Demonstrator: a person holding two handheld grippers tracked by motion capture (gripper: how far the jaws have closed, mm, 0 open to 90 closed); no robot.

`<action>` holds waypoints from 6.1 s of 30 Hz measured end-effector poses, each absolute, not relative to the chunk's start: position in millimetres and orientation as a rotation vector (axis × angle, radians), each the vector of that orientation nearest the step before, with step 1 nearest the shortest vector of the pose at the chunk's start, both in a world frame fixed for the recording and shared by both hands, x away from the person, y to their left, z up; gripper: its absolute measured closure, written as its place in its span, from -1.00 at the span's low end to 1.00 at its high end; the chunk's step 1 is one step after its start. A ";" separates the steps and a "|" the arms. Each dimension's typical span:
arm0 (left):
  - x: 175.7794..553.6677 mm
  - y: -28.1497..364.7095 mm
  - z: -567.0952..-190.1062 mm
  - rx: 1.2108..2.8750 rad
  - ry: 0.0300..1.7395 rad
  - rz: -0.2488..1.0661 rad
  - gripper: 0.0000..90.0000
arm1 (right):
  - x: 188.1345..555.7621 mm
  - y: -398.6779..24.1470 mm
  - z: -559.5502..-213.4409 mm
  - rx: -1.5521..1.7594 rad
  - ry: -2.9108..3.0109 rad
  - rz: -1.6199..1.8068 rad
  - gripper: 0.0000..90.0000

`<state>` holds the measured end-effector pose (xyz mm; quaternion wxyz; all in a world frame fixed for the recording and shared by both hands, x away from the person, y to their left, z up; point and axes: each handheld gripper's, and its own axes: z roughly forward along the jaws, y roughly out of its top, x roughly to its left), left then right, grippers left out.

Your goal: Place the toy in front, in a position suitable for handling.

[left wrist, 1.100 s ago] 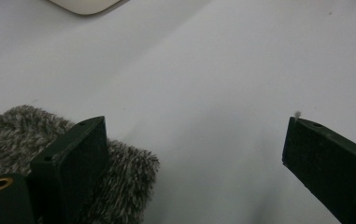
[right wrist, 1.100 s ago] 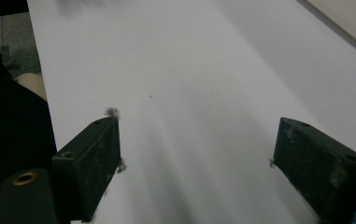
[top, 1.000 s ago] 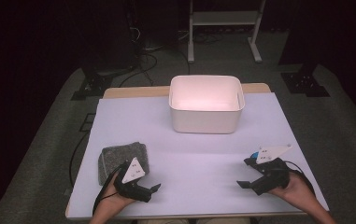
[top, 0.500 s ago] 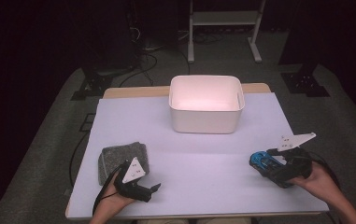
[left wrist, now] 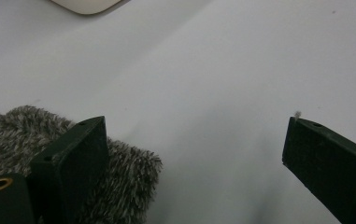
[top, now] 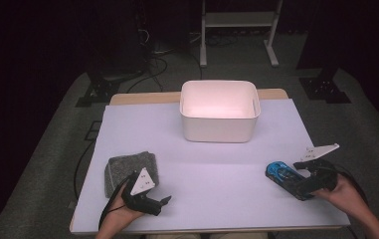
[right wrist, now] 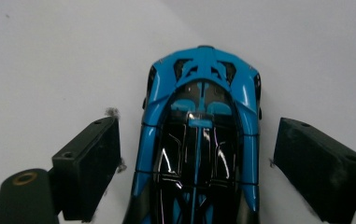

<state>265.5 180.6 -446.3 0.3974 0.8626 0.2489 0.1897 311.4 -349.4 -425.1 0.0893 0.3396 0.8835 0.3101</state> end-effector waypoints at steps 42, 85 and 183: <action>264.9 178.8 -448.3 2.190 0.635 0.478 -0.85 | 308.0 -338.0 -442.9 1.009 2.662 0.736 -0.56; 265.2 180.1 -447.4 2.195 0.624 0.485 -0.85 | 319.5 -327.5 -438.3 1.054 2.681 0.665 -0.46; 268.9 200.2 -442.3 2.138 0.684 0.504 -0.85 | 311.1 -94.9 -420.4 0.144 3.014 0.841 -0.40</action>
